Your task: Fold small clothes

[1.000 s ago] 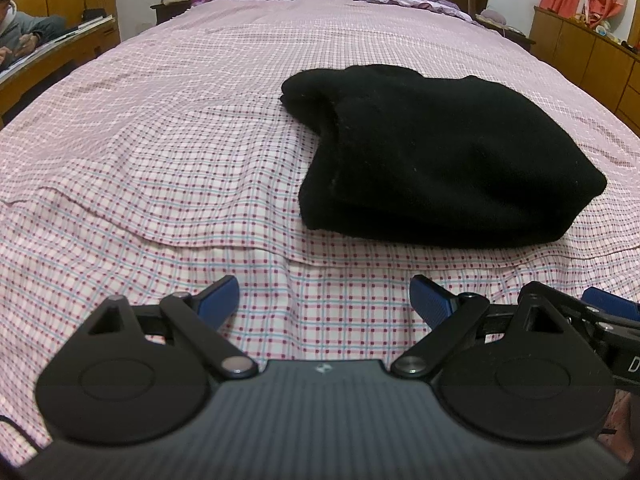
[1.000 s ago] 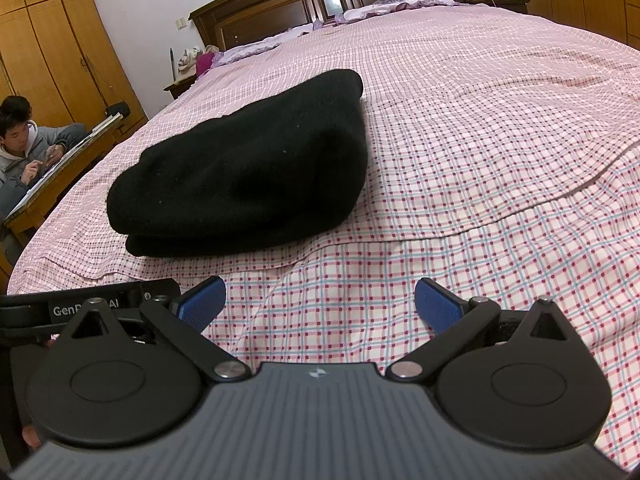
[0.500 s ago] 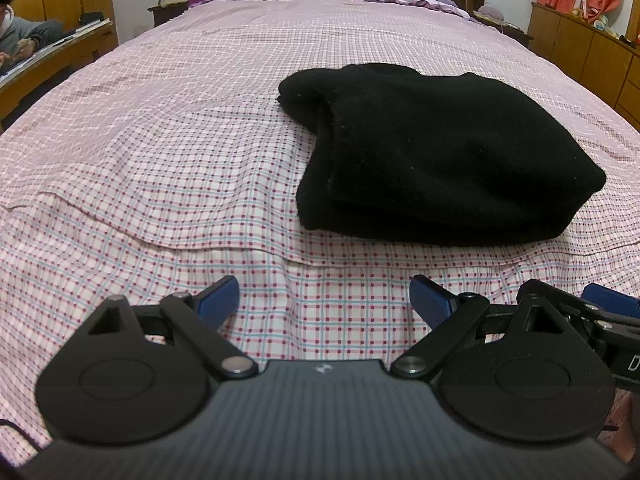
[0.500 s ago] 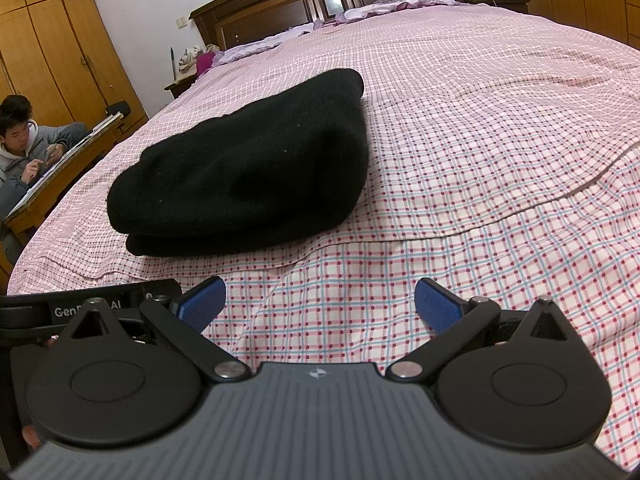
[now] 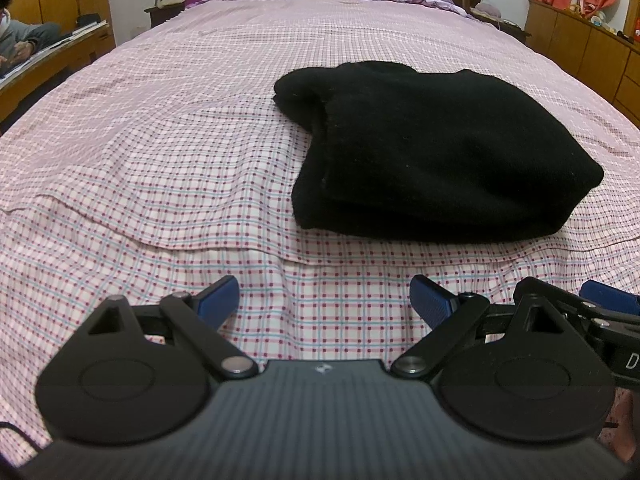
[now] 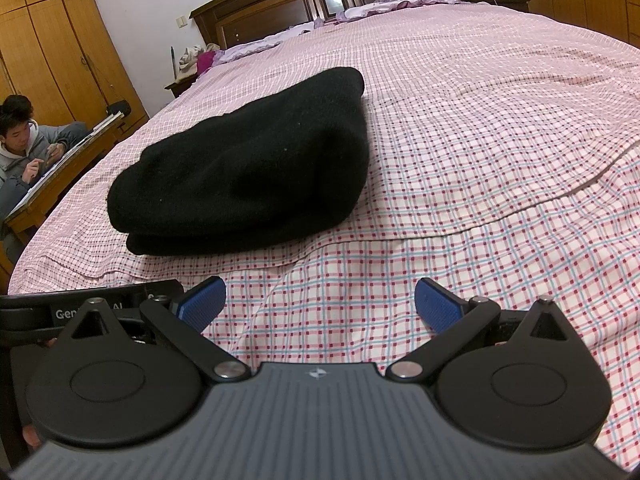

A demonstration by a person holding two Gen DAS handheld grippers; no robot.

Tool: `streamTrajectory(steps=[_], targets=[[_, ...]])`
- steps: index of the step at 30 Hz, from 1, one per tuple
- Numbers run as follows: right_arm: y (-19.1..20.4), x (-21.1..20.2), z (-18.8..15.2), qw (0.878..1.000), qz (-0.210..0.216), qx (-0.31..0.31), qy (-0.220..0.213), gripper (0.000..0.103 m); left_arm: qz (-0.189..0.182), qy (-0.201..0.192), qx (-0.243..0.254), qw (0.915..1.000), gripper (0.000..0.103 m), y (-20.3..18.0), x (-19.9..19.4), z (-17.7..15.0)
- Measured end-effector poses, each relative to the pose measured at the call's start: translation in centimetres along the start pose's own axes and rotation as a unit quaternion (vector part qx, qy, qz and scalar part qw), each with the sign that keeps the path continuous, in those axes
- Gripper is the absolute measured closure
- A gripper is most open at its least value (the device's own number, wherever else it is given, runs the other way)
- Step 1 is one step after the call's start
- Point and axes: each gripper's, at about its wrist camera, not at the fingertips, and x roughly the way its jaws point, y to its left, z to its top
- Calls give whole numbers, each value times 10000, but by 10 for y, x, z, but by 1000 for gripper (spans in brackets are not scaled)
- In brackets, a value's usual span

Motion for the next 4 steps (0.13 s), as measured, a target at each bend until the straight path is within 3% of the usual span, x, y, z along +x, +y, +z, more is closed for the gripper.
streamTrajectory(steps=[4], targets=[[0, 0, 0, 10000, 1, 1, 2, 0, -2, 1, -1, 10000, 9, 0, 0, 0]])
